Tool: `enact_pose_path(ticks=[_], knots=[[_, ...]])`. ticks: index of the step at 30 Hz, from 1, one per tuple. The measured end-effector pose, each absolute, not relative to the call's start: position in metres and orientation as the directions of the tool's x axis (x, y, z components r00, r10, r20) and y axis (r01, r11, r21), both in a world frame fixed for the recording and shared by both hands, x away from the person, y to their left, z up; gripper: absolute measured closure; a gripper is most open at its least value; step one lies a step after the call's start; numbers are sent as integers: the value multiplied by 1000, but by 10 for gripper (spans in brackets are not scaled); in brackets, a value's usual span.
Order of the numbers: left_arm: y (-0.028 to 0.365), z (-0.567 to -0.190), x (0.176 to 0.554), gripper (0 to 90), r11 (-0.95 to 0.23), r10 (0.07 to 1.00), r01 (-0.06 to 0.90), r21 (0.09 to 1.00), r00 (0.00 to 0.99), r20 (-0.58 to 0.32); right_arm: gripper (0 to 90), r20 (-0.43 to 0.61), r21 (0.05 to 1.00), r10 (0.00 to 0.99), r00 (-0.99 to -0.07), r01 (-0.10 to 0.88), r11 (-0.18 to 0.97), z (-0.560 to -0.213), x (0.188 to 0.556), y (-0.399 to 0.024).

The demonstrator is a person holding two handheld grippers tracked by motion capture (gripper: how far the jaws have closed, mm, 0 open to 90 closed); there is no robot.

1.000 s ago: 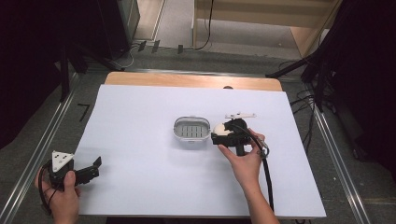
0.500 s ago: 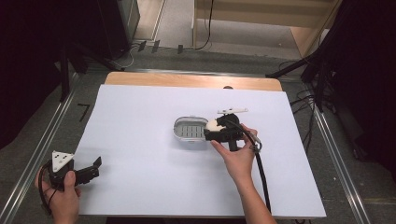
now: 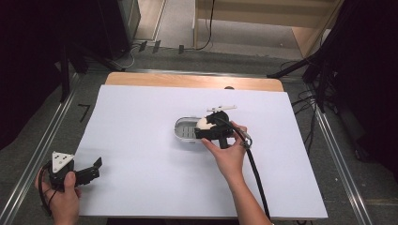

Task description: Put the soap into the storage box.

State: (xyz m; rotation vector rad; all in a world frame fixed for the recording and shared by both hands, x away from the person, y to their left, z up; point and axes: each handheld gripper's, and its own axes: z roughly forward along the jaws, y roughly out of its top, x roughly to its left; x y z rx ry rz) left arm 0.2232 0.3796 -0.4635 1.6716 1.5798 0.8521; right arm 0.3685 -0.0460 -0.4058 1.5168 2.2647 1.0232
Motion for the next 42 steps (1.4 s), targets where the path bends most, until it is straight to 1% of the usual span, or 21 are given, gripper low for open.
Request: enact_pose_path(ticks=[21, 42], knots=[[380, -464, 224, 3, -34, 999, 560, 828, 52, 5, 248, 183, 632, 871, -455, 733, 251, -416, 383, -18], [380, -464, 224, 3, -36, 999, 563, 826, 52, 8, 246, 201, 597, 874, -442, 763, 249, -426, 392, -16]])
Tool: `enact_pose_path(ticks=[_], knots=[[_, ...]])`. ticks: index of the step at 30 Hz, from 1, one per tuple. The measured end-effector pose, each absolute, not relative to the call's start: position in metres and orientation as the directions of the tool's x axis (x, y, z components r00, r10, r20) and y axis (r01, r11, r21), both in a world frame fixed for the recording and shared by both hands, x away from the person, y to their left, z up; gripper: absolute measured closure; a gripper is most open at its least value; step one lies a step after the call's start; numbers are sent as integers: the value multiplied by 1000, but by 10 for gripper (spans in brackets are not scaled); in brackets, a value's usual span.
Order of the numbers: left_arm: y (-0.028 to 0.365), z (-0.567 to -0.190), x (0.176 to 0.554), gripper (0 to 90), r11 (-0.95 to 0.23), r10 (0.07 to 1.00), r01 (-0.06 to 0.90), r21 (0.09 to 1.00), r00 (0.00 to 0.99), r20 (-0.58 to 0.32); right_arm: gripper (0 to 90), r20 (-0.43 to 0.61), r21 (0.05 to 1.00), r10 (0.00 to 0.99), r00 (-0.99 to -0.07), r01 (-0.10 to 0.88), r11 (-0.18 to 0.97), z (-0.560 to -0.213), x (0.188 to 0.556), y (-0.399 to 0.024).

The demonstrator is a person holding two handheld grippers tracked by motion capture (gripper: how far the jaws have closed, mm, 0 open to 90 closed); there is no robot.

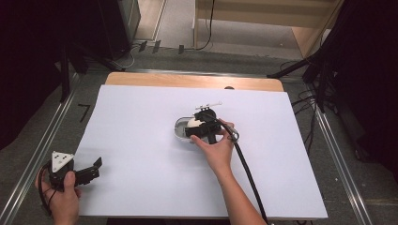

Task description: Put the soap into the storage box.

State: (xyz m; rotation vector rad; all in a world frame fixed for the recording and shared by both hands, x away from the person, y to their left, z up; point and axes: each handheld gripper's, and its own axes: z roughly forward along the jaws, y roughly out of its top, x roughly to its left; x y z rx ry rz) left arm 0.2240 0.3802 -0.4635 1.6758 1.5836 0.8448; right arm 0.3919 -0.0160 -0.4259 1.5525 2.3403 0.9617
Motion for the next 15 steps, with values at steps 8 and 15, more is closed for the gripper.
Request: enact_pose_path(ticks=[8, 15], knots=[[380, -464, 224, 3, -38, 999, 563, 826, 53, 9, 245, 210, 585, 874, -439, 772, 248, -428, 392, -15], [380, -463, 224, 3, -38, 998, 564, 825, 54, 9, 244, 180, 598, 881, -438, 760, 256, -428, 390, -14]])
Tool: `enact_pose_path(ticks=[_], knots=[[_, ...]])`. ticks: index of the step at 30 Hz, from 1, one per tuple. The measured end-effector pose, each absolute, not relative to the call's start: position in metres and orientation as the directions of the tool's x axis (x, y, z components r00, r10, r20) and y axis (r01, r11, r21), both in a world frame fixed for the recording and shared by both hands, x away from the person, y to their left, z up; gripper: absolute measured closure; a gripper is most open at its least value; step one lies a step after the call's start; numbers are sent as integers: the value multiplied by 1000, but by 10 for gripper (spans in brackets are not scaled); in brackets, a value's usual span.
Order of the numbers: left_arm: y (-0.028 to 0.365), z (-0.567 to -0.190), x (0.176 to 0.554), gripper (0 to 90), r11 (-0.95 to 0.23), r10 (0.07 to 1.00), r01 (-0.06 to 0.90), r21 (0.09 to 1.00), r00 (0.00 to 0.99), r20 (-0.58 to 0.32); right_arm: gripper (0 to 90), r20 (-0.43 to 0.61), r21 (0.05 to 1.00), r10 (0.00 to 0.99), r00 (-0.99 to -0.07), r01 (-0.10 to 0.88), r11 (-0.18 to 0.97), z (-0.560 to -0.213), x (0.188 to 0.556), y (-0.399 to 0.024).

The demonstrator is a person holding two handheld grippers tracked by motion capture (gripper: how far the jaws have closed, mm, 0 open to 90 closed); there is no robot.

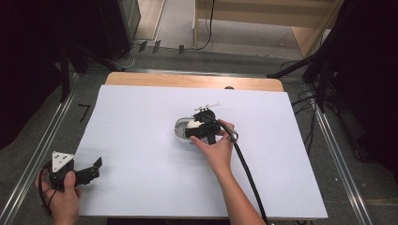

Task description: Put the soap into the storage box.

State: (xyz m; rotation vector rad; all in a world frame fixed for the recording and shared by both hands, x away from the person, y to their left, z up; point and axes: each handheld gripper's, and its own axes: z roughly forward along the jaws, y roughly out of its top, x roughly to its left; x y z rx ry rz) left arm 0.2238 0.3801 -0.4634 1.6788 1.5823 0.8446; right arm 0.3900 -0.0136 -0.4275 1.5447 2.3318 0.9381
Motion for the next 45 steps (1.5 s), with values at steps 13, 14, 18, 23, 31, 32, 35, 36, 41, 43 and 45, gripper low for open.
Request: enact_pose_path(ticks=[13, 14, 18, 23, 31, 32, 35, 36, 41, 43, 45], knots=[[380, -464, 224, 3, -35, 999, 562, 826, 52, 7, 249, 187, 637, 881, -434, 736, 228, -413, 385, -22], [380, -464, 224, 3, -35, 999, 562, 826, 52, 7, 249, 186, 639, 882, -433, 735, 226, -412, 384, -22], [380, -464, 224, 3, -33, 999, 562, 827, 50, 5, 262, 202, 654, 881, -428, 729, 204, -407, 384, -26], [380, -464, 224, 3, -33, 999, 562, 827, 50, 6, 263, 207, 661, 883, -422, 725, 192, -403, 383, -29], [380, -463, 224, 3, -36, 999, 563, 826, 52, 9, 251, 211, 675, 882, -422, 716, 182, -401, 380, -38], [380, -463, 224, 3, -37, 999, 563, 826, 52, 9, 249, 210, 679, 881, -423, 711, 180, -401, 379, -40], [380, -463, 224, 3, -37, 999, 563, 826, 52, 9, 232, 200, 686, 885, -421, 705, 181, -402, 377, -47], [380, -463, 224, 3, -37, 999, 563, 826, 52, 10, 233, 205, 685, 884, -421, 706, 177, -402, 377, -49], [380, -464, 224, 3, -34, 999, 560, 828, 51, 6, 196, 205, 697, 877, -435, 694, 181, -403, 372, -59], [380, -464, 224, 3, -36, 999, 561, 827, 53, 8, 163, 192, 705, 882, -430, 686, 181, -402, 370, -64], [380, -464, 224, 3, -37, 999, 560, 828, 52, 9, 143, 181, 714, 885, -429, 676, 181, -403, 368, -69]])
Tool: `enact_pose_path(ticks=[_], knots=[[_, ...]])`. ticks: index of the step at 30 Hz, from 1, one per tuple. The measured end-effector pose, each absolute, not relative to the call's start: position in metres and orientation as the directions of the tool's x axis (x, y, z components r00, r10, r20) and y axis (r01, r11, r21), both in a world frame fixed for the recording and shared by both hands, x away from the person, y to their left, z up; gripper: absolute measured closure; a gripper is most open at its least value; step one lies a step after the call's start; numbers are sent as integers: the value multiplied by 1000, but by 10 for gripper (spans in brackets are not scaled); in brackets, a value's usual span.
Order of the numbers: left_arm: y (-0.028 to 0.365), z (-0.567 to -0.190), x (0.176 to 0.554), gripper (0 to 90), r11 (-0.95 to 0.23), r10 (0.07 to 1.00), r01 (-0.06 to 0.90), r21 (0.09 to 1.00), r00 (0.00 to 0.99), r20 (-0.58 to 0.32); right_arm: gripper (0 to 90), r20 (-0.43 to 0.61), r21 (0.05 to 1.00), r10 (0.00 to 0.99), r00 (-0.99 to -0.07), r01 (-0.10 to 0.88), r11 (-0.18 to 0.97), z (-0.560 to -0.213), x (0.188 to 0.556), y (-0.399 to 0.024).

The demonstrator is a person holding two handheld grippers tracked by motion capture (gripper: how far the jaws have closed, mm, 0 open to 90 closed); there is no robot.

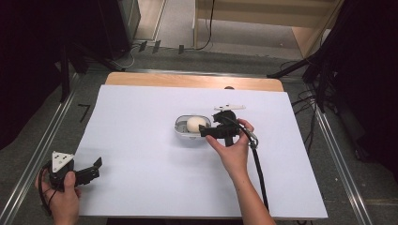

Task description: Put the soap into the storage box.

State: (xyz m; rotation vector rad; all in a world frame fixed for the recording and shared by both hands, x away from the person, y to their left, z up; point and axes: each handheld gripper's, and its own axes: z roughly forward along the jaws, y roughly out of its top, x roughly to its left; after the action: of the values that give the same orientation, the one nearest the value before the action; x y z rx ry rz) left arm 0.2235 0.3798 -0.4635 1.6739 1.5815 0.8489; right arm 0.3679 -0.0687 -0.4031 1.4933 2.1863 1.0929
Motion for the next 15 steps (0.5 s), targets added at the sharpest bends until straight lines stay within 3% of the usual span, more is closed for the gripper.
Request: enact_pose_path(ticks=[15], knots=[[380, -463, 224, 3, -38, 999, 562, 826, 51, 11, 134, 128, 711, 918, -374, 680, 179, -416, 355, -109]])
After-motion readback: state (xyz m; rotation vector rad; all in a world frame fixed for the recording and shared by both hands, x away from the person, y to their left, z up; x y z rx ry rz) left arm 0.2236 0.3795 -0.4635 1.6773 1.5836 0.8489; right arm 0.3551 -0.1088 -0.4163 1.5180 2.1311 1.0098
